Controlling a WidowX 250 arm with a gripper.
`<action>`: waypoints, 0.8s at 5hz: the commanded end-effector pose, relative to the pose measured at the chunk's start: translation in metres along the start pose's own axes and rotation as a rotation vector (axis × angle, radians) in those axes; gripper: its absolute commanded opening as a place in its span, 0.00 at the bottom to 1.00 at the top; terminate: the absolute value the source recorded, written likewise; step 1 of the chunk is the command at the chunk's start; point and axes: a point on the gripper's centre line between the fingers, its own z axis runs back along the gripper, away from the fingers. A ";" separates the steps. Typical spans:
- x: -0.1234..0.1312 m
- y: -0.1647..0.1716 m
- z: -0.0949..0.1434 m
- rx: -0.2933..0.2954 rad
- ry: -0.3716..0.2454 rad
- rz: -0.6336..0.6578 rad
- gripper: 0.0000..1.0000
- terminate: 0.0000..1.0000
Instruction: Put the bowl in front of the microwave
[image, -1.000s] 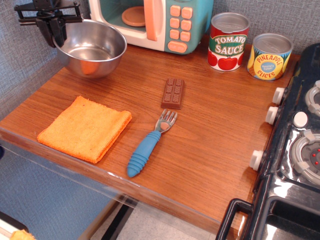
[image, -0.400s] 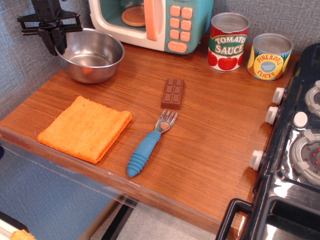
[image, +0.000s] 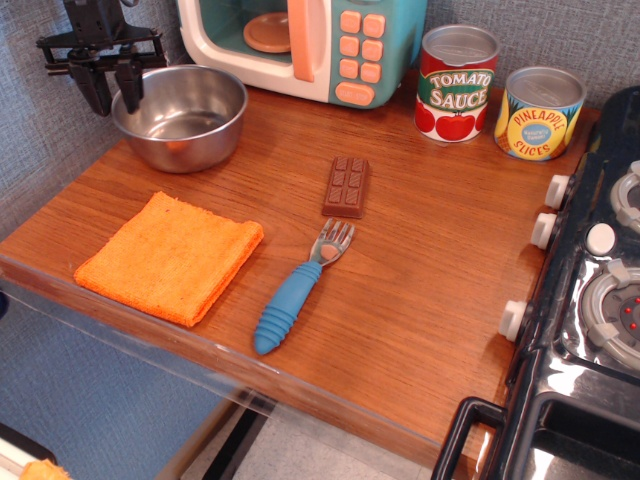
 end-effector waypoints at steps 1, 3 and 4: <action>-0.028 -0.011 0.101 -0.056 -0.153 -0.091 1.00 0.00; -0.057 -0.042 0.085 -0.057 -0.045 -0.244 1.00 0.00; -0.063 -0.052 0.075 -0.012 -0.008 -0.388 1.00 0.00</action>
